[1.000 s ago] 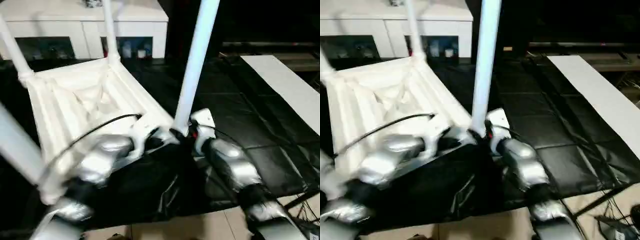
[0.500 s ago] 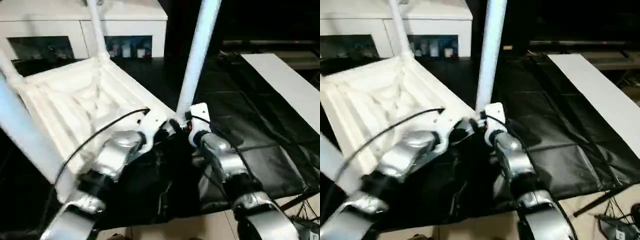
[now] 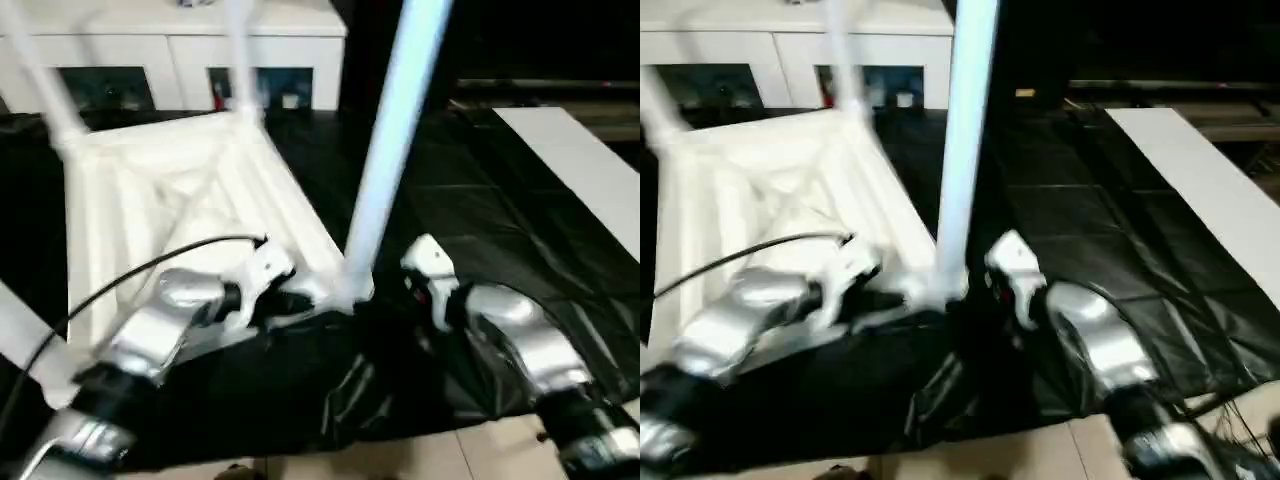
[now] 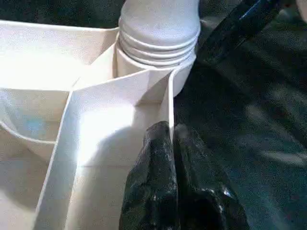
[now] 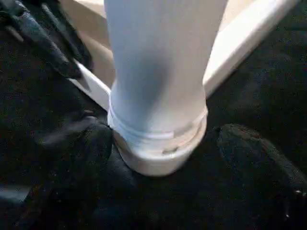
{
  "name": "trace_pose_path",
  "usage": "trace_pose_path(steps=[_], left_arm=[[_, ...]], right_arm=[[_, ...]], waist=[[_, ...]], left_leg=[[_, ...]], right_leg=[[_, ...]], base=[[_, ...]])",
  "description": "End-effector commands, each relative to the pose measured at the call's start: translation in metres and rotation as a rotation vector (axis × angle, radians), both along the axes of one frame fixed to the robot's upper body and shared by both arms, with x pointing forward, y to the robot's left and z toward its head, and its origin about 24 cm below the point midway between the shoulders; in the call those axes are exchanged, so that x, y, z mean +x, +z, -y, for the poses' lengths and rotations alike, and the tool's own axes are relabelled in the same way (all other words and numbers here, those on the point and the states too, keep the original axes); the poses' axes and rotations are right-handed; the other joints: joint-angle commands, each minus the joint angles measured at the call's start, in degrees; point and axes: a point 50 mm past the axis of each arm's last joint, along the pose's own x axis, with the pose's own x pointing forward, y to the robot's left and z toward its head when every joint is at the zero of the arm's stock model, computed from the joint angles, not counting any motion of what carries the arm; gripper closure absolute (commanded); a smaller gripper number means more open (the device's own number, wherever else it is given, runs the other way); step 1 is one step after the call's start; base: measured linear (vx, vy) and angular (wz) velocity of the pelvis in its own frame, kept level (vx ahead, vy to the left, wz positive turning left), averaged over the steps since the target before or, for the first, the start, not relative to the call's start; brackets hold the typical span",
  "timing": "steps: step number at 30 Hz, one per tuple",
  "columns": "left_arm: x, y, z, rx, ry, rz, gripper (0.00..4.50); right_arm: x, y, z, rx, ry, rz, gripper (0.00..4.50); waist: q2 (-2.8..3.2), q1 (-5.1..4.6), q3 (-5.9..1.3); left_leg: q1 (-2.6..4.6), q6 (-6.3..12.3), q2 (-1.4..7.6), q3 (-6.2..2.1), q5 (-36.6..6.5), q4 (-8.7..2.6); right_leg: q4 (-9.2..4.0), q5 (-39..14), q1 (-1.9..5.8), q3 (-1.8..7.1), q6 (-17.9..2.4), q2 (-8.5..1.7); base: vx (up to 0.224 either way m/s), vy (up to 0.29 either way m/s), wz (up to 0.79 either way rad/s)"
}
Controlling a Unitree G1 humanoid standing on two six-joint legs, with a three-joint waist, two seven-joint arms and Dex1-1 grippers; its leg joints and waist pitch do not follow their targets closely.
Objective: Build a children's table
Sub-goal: Rotate leg to tighten
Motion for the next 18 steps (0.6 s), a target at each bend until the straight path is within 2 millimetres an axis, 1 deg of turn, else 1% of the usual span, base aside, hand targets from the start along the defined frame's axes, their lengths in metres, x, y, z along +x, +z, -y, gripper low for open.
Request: trace_pose_path(steps=[1,2,4,5,6,7,9,10,12,14,17,18], left_arm=[[-0.004,0.018,0.019,-0.078,-0.132,0.034,4.50],[-0.005,0.018,0.019,-0.082,-0.137,0.032,4.50],[-0.006,0.020,0.020,-0.097,-0.155,0.028,4.50],[-0.007,0.020,0.020,-0.099,-0.162,0.026,4.50],[-0.007,0.021,0.020,-0.101,-0.167,0.024,4.50],[-0.008,0.021,0.020,-0.100,-0.171,0.023,4.50],[-0.008,0.021,0.020,-0.096,-0.172,0.023,4.50],[-0.007,0.021,0.020,-0.095,-0.170,0.025,4.50],[-0.007,0.020,0.019,-0.089,-0.163,0.029,4.50],[-0.006,0.020,0.018,-0.083,-0.159,0.031,4.50],[-0.006,0.020,0.017,-0.077,-0.153,0.033,4.50],[-0.006,0.020,0.017,-0.076,-0.152,0.032,4.50]], right_arm=[[-0.001,0.008,0.000,0.020,0.021,0.016,0.67],[-0.001,0.009,0.000,0.025,0.027,0.014,0.67],[-0.003,0.009,-0.003,0.048,0.047,0.004,0.67],[-0.004,0.009,-0.006,0.058,0.059,-0.004,0.67],[-0.005,0.009,-0.007,0.067,0.070,-0.010,0.67],[-0.005,0.008,-0.008,0.072,0.075,-0.016,0.67],[-0.005,0.005,-0.010,0.083,0.080,-0.037,0.67],[-0.004,0.003,-0.010,0.083,0.076,-0.046,0.84],[-0.004,0.000,-0.010,0.074,0.072,-0.062,0.84],[-0.003,-0.002,-0.009,0.072,0.067,-0.069,1.11],[-0.002,-0.002,-0.009,0.073,0.060,-0.072,1.31],[-0.002,-0.002,-0.009,0.073,0.059,-0.073,1.31]], waist=[[0.38,-0.24,-3.18],[0.28,-0.25,-3.28],[0.27,-0.22,-3.33],[0.27,-0.21,-3.34],[0.25,-0.21,-3.37],[0.04,-0.17,-3.39],[0.10,-0.12,-3.41],[0.10,-0.11,-3.41],[0.10,-0.10,-3.46],[0.07,-0.10,-3.47],[0.06,-0.12,-3.52],[-0.01,-0.12,-3.53]], left_leg=[[2.51,0.09,3.38,-1.65,-17.5,-4.96],[2.48,-0.39,3.37,-1.74,-17.8,-4.99],[2.55,-0.77,3.31,-1.71,-18.0,-4.92],[2.54,-0.71,3.28,-1.68,-17.9,-4.88],[2.37,-0.53,3.30,-1.74,-17.3,-4.88],[2.29,-0.17,3.25,-1.68,-16.4,-4.81],[2.23,0.19,3.23,-1.68,-15.5,-4.75],[2.25,0.25,3.22,-1.65,-15.4,-4.74],[2.23,0.29,3.20,-1.67,-14.8,-4.68],[2.23,0.36,3.18,-1.64,-14.5,-4.66],[2.26,0.47,3.15,-1.62,-14.3,-4.57],[2.27,0.56,3.14,-1.58,-14.2,-4.52]], right_leg=[[-3.85,-12.0,1.35,1.44,-12.1,-2.28],[-3.78,-12.4,1.46,1.42,-11.6,-2.35],[-3.81,-12.5,1.34,1.47,-11.4,-2.41],[-3.80,-12.2,1.35,1.48,-11.5,-2.42],[-3.70,-11.4,1.51,1.47,-11.6,-2.45],[-3.63,-10.7,1.57,1.45,-11.7,-2.45],[-3.55,-10.2,1.63,1.43,-11.9,-2.47],[-3.56,-10.1,1.60,1.42,-11.9,-2.45],[-3.48,-9.8,1.66,1.39,-12.1,-2.47],[-3.43,-9.4,1.69,1.36,-12.3,-2.42],[-3.39,-9.2,1.75,1.35,-12.4,-2.46],[-3.38,-9.1,1.74,1.37,-12.4,-2.44]], base=[[0.000,0.000,0.00],[0.000,0.000,0.00],[0.000,0.000,0.00],[0.000,0.000,0.00],[0.000,0.000,0.00],[0.000,0.000,0.00],[0.000,0.000,0.00],[0.000,0.000,0.00],[0.000,0.000,0.00],[0.000,0.000,0.00],[0.000,0.000,0.00],[0.000,0.000,0.00]])
